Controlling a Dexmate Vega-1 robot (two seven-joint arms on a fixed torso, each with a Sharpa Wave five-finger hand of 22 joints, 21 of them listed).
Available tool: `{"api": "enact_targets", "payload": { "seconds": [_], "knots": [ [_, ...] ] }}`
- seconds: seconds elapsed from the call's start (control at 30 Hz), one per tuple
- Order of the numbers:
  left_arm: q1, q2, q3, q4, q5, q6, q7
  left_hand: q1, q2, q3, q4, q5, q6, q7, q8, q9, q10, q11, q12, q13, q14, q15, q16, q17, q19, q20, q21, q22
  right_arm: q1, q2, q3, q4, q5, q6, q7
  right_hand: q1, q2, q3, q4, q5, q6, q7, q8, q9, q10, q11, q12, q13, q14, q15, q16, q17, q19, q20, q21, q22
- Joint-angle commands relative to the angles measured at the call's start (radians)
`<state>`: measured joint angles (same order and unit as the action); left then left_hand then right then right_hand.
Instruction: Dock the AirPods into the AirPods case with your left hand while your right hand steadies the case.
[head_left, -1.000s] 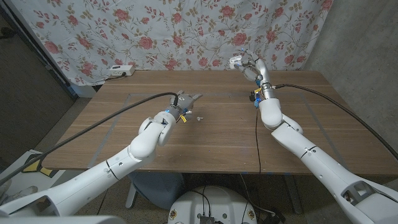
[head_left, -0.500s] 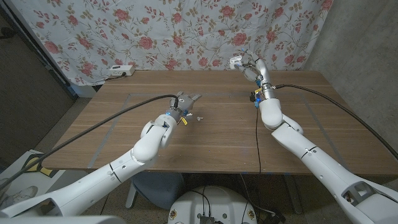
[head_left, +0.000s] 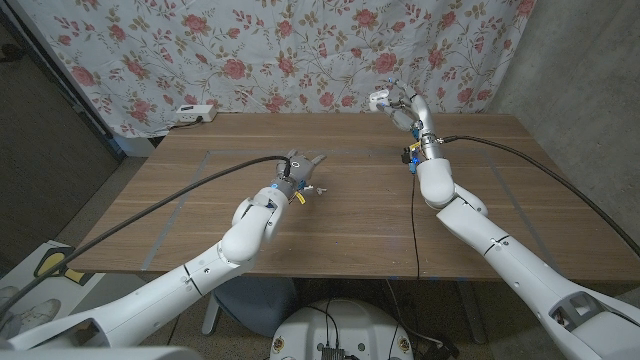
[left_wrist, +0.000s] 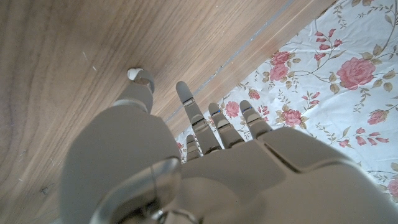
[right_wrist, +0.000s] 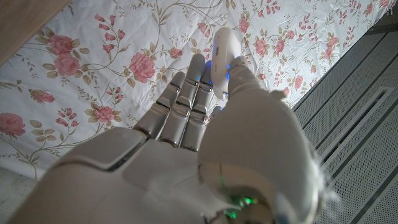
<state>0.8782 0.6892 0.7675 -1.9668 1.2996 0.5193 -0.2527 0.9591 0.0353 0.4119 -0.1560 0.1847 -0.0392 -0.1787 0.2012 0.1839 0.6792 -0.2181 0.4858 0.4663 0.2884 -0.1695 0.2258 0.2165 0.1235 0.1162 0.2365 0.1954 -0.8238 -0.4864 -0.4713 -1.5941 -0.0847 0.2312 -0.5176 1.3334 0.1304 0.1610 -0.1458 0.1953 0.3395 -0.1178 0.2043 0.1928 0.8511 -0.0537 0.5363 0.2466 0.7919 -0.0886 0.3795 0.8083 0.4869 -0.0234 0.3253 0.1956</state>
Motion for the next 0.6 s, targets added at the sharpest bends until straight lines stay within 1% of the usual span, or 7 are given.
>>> {"api": "enact_targets", "payload": {
  "seconds": [0.03, 0.23, 0.33, 0.4, 0.6],
  "knots": [
    [-0.012, -0.011, 0.016, 0.023, -0.007, 0.003, 0.004, 0.006, 0.007, -0.007, -0.001, -0.001, 0.009, -0.002, 0.003, 0.002, 0.005, -0.001, 0.006, 0.007, 0.015, -0.008, 0.003, 0.003, 0.009, -0.002, 0.007, 0.0, -0.001, 0.001, 0.003, 0.003, 0.005, 0.001, 0.0, -0.001, 0.01, 0.0, -0.001, 0.006, 0.01, -0.003, 0.004, 0.003, 0.132, -0.128, 0.012, 0.016, 0.011, -0.153, -0.003, 0.004, -0.004, 0.002, 0.003, 0.001],
    [-0.025, -0.008, 0.027, 0.033, -0.01, -0.009, 0.001, 0.008, 0.008, -0.009, -0.002, 0.0, 0.01, -0.001, 0.002, 0.002, 0.002, -0.001, 0.007, 0.009, 0.016, -0.007, 0.003, 0.003, 0.01, -0.002, 0.006, 0.0, 0.002, -0.001, 0.001, 0.01, 0.004, 0.008, 0.003, -0.001, 0.01, -0.001, -0.001, 0.006, 0.01, -0.003, 0.004, 0.003, 0.132, -0.128, 0.012, 0.016, 0.011, -0.153, -0.004, 0.004, -0.003, 0.003, 0.003, 0.001],
    [-0.026, -0.014, 0.03, 0.038, -0.004, 0.005, 0.002, 0.01, 0.009, -0.01, -0.002, 0.0, 0.01, 0.0, 0.001, 0.002, 0.001, -0.001, 0.008, 0.01, 0.015, -0.007, 0.003, 0.003, 0.01, -0.002, 0.006, 0.0, 0.003, -0.001, 0.001, 0.012, 0.004, 0.009, 0.004, -0.001, 0.01, -0.001, -0.001, 0.006, 0.011, -0.003, 0.004, 0.003, 0.132, -0.128, 0.012, 0.016, 0.011, -0.153, -0.004, 0.004, -0.004, 0.003, 0.003, 0.001],
    [-0.027, -0.012, 0.031, 0.041, -0.01, -0.001, 0.012, 0.011, 0.01, -0.01, -0.003, 0.0, 0.01, 0.0, 0.001, 0.002, 0.001, -0.001, 0.009, 0.011, 0.015, -0.008, 0.003, 0.004, 0.01, -0.003, 0.006, 0.0, 0.001, 0.004, 0.003, 0.008, 0.008, 0.0, -0.001, -0.001, 0.01, -0.001, -0.001, 0.006, 0.011, -0.002, 0.004, 0.003, 0.132, -0.128, 0.012, 0.016, 0.011, -0.153, -0.004, 0.004, -0.003, 0.003, 0.003, 0.001],
    [-0.033, -0.014, 0.038, 0.046, -0.015, -0.002, 0.004, 0.015, 0.012, -0.01, -0.003, 0.001, 0.011, 0.001, 0.001, 0.002, -0.001, -0.001, 0.011, 0.013, 0.015, -0.007, 0.003, 0.004, 0.011, -0.002, 0.006, 0.0, 0.004, 0.0, 0.001, 0.013, 0.005, 0.01, 0.004, -0.001, 0.009, -0.001, -0.001, 0.006, 0.011, -0.003, 0.004, 0.003, 0.132, -0.128, 0.012, 0.016, 0.012, -0.153, -0.005, 0.005, -0.003, 0.003, 0.003, 0.001]
  ]
}}
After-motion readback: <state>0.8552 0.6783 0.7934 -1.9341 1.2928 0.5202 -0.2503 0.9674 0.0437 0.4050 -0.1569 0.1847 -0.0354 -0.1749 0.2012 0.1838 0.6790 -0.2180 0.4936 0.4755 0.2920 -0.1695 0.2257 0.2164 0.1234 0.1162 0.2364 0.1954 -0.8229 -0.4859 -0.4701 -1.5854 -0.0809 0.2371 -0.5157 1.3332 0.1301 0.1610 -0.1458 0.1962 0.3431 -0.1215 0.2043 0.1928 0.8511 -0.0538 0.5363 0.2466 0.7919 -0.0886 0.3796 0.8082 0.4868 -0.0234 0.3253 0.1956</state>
